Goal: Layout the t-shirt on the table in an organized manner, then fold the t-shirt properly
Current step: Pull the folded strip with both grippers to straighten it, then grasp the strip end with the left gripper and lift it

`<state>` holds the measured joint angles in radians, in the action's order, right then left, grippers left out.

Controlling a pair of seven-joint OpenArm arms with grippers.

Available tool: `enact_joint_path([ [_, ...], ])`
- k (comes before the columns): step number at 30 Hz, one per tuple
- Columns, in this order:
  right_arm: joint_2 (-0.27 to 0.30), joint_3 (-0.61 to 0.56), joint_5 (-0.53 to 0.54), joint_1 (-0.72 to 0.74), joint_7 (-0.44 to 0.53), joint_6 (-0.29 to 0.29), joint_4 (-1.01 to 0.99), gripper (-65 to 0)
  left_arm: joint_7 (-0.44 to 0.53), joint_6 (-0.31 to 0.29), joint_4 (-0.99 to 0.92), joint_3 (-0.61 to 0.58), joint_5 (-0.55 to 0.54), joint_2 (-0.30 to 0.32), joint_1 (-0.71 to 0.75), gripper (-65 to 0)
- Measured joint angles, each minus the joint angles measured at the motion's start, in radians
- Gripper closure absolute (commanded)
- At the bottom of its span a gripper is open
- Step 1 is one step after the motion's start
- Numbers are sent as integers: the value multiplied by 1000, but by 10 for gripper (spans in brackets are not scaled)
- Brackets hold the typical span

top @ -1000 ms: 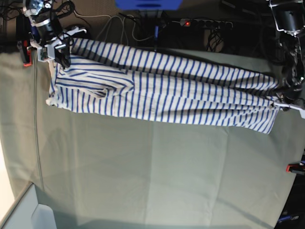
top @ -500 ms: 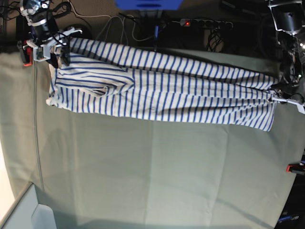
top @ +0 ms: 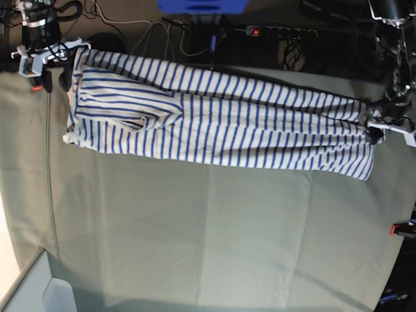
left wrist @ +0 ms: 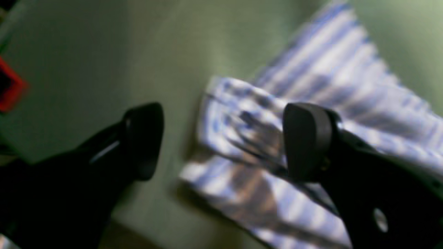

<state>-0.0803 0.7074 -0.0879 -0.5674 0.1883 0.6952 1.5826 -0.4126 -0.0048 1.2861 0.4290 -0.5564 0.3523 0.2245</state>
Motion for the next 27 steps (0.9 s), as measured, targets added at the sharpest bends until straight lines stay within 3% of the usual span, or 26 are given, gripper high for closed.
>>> enact_joint_path([
  [7, -34, -3, 0, -4, -4, 0, 7, -271, -3, 3, -5, -46, -2, -5, -18, -523],
  [19, -33, -2, 0, -4, -4, 0, 7, -271, 1, -1, -117, -60, 4, -3, -134, -525],
  [27, -33, 2, 0, -7, -6, 0, 7, -270, 33, 18, -163, -200, 21, 5, -150, -496],
])
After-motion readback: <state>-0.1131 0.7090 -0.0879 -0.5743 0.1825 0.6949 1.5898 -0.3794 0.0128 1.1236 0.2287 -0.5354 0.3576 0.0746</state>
